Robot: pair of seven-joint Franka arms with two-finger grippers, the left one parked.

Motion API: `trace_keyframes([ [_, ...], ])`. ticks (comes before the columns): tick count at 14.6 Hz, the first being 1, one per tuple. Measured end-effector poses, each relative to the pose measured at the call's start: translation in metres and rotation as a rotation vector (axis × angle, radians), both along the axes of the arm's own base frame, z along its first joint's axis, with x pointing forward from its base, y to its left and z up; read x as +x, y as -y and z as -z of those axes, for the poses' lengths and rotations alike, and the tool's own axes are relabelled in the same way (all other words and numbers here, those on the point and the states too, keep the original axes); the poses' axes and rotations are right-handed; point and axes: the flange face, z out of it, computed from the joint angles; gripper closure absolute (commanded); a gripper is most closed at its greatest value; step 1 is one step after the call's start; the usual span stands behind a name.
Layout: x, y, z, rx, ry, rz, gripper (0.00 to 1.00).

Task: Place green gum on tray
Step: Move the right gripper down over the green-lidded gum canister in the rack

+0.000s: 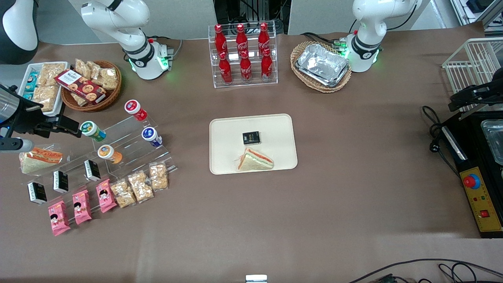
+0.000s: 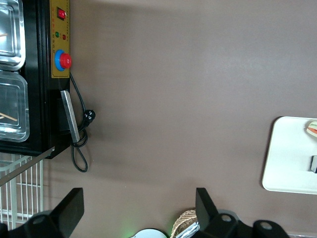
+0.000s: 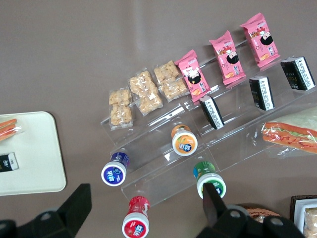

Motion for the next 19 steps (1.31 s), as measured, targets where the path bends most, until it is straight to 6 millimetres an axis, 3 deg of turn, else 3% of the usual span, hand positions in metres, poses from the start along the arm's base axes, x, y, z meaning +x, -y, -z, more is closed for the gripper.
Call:
trace_keyframes([
  [7, -0.01, 0.002, 0.006, 0.002, -0.062, -0.01, 0.0],
  [12, -0.036, 0.017, 0.003, -0.015, -0.069, -0.033, 0.0],
  [19, -0.088, 0.073, 0.039, 0.008, -0.02, -0.211, 0.0],
])
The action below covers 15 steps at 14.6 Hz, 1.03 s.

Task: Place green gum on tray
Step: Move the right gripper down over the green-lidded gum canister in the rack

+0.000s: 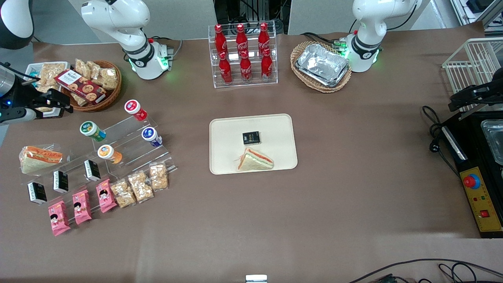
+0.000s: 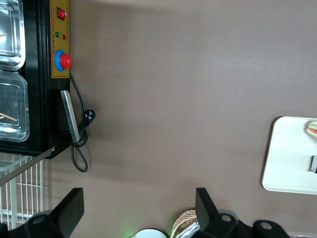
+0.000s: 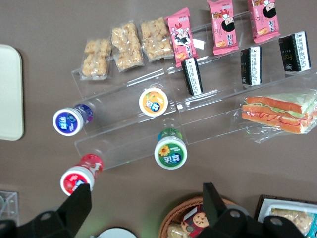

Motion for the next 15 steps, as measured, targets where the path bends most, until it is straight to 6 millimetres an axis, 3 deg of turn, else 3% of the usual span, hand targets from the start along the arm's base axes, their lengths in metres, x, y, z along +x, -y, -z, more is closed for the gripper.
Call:
trace_keyframes([
  [4, -0.008, 0.016, 0.031, 0.012, 0.021, -0.051, 0.0],
  [11, -0.019, 0.028, 0.107, 0.002, 0.094, -0.095, 0.01],
  [15, -0.028, 0.028, 0.136, 0.004, 0.091, -0.101, 0.02],
])
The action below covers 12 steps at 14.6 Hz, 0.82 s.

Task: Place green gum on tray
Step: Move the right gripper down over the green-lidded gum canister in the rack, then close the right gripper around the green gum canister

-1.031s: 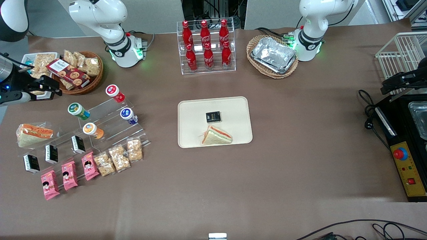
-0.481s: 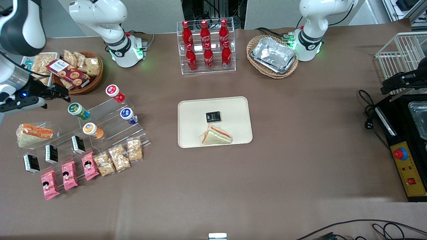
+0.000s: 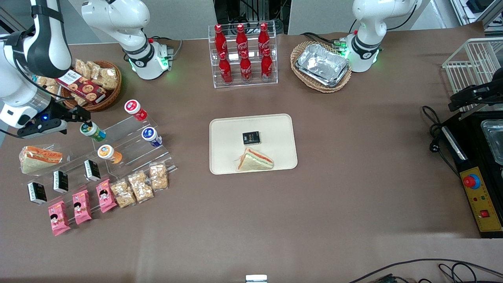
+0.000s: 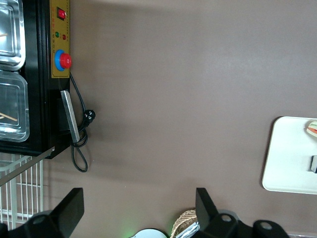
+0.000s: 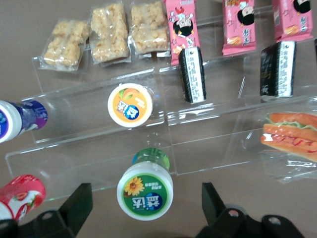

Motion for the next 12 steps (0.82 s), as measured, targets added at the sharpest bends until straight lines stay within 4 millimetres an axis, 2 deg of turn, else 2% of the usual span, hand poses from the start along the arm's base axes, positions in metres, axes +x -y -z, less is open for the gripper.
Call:
trace_keyframes([
  [6, -0.008, -0.003, 0.029, 0.002, -0.017, -0.003, 0.05],
  [8, -0.008, -0.003, 0.038, 0.002, -0.024, -0.003, 0.15],
  [10, -0.007, -0.003, 0.045, 0.002, -0.034, -0.004, 0.3],
  [12, -0.006, -0.003, 0.048, 0.001, -0.035, -0.002, 0.62],
])
